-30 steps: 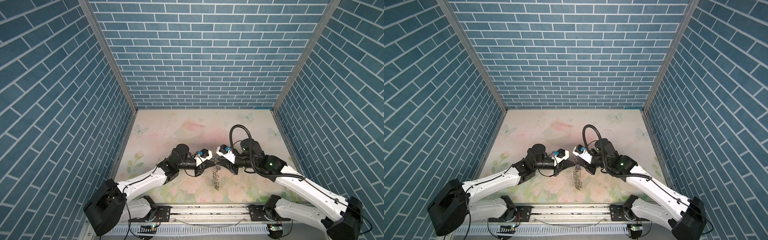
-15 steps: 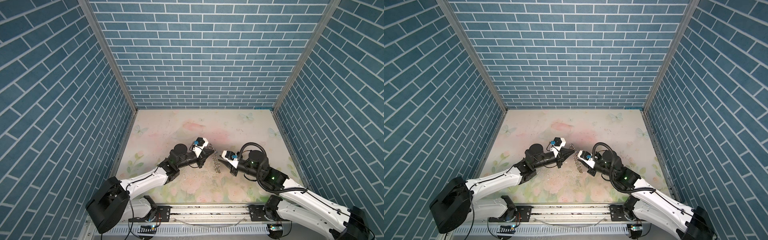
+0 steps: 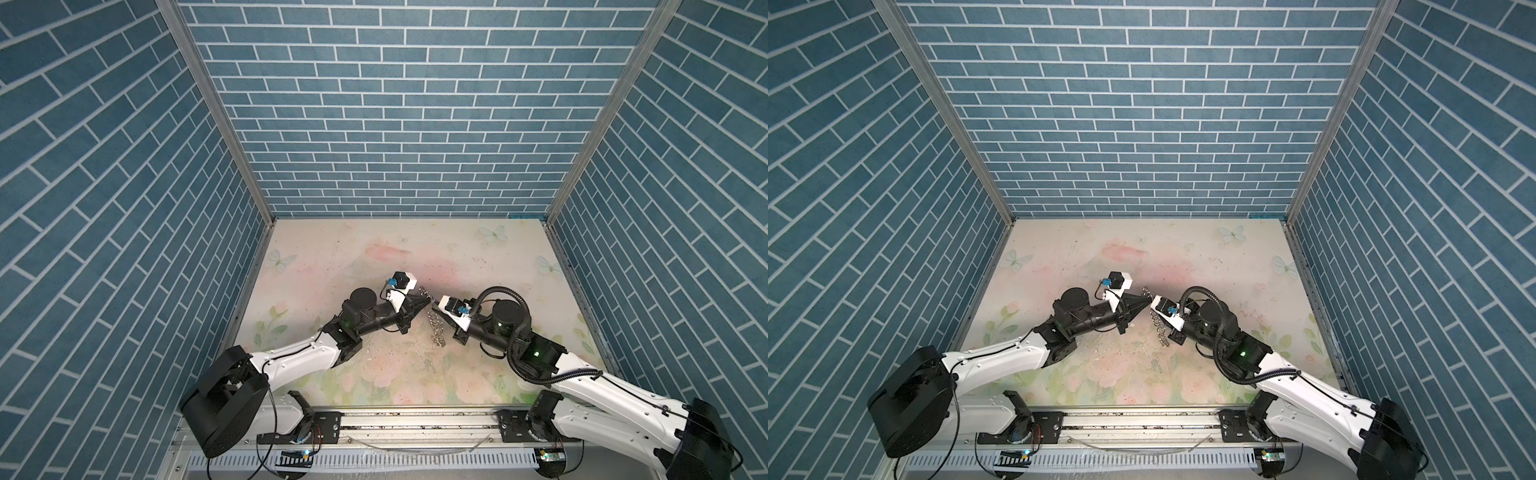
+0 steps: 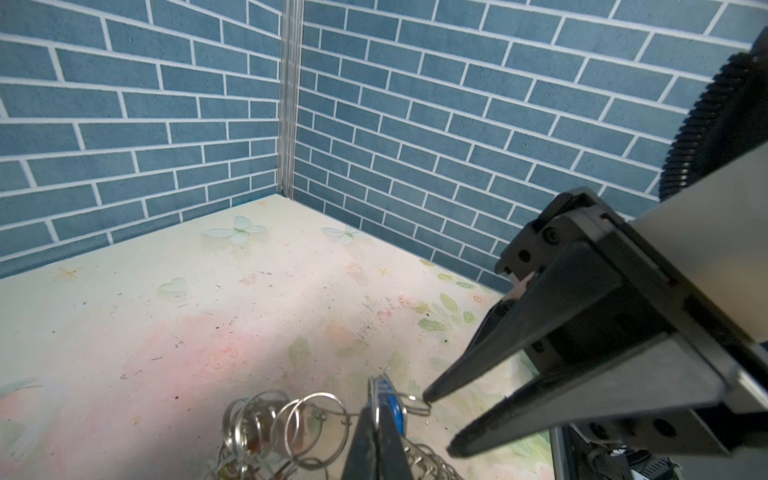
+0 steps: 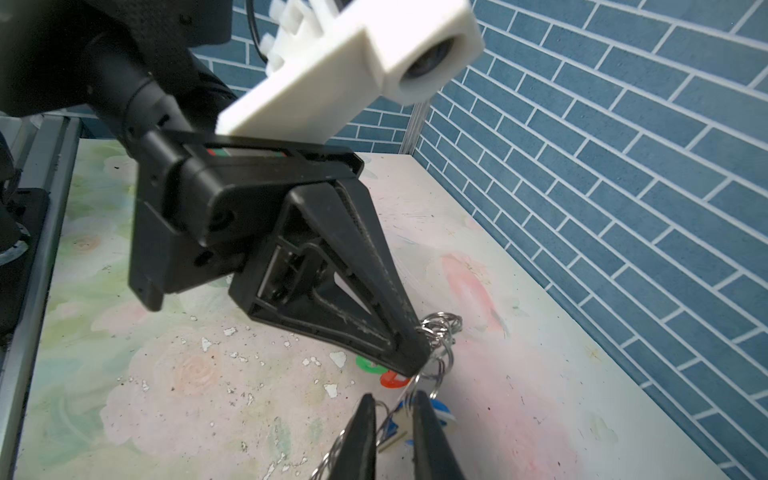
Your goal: Put the keys on the keyring
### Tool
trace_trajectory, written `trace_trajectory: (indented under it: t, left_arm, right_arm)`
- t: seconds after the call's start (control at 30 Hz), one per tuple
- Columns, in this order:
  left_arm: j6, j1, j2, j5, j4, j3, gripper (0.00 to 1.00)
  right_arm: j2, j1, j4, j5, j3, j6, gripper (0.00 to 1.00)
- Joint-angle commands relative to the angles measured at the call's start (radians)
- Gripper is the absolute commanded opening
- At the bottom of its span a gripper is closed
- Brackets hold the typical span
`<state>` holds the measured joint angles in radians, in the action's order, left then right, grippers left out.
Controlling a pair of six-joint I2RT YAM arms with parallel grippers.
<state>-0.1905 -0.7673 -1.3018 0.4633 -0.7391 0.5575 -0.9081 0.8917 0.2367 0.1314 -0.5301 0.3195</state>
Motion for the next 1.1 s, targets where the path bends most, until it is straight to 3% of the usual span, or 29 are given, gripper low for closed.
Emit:
trace_trajectory:
  t: [0.0,0.2,0.33,0.53,0.77,1.07]
  left_arm:
    - [-0.005,-0.006,0.005,0.013,-0.07,-0.005,0.0]
    - [-0.006,-0.006,0.006,0.004,-0.075,-0.007,0.0]
    - [-0.008,-0.01,0.006,-0.007,-0.081,-0.008,0.0]
    - [-0.01,-0.012,0.006,-0.025,-0.069,-0.008,0.0]
    - [0.001,-0.024,-0.007,-0.006,-0.065,-0.001,0.0]
    - [0.012,-0.029,0.002,-0.023,-0.06,-0.004,0.0]
  right_arm:
    - [-0.005,0.006,-0.006,-0.038,-0.009,0.012,0.12]
    - [-0.018,0.006,-0.024,-0.038,-0.027,-0.017,0.01]
    - [-0.021,0.006,-0.017,-0.07,-0.024,-0.034,0.0]
    - [-0.001,0.011,0.023,-0.05,0.002,-0.033,0.19]
    - [-0.023,0.023,0.081,-0.085,0.006,-0.031,0.22]
    - [-0.012,0.025,0.041,-0.132,-0.001,-0.028,0.08]
